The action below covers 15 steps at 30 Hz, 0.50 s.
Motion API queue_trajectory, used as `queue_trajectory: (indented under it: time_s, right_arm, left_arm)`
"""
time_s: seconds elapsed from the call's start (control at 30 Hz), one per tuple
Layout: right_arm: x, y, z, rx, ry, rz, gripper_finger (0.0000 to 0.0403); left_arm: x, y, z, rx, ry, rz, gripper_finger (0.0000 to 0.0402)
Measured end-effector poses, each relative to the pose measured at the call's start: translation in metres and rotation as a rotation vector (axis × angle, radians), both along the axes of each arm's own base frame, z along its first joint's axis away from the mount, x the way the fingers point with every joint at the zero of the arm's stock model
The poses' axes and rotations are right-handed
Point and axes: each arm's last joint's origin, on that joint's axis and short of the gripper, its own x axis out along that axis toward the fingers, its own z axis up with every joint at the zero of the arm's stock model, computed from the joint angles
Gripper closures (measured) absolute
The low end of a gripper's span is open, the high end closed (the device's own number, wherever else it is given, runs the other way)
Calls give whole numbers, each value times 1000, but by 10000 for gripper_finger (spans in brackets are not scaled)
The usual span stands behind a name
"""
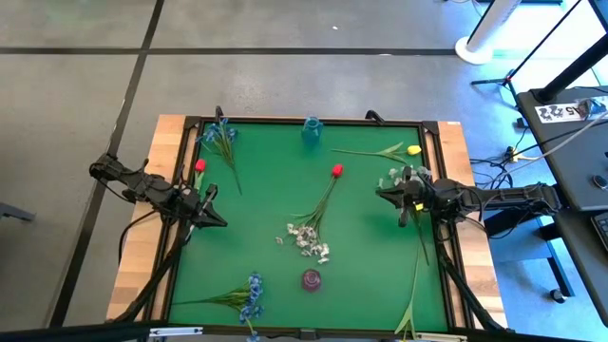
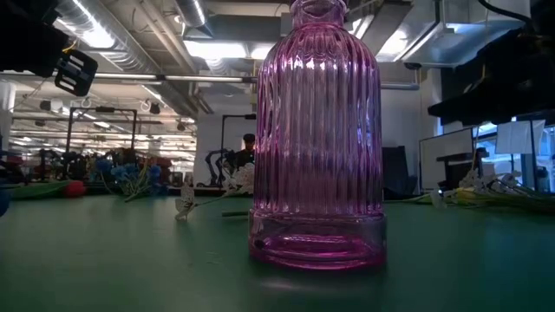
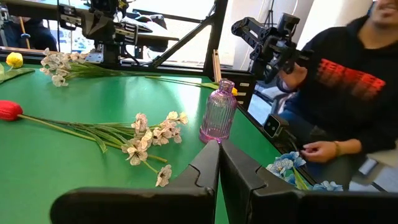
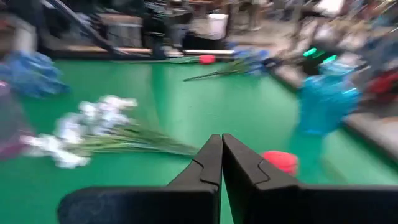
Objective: Sort flowers into vase by color
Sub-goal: Put the right white flowers into the blue flower vase
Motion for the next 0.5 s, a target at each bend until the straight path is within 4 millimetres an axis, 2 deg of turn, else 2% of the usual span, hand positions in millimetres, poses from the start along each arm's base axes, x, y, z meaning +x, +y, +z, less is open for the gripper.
queue_trajectory:
  time_s: [0.1,0.3,0.37,0.47,0.5]
  right_arm:
    - [-1,-3,1,-111,15,-108,391]
    - [-1,-4,1,-121,16,-143,391]
    - [0,-3,4,-19,-36,-111,391]
    - [1,0,16,303,-221,-10,391]
    - [1,1,20,356,-267,29,391]
  left_arm:
    - [0,0,0,0,0,0,392]
    - [0,0,0,0,0,0,392]
    - [0,0,0,0,0,0,392]
    - [0,0,0,0,0,0,392]
    - [0,0,0,0,0,0,392]
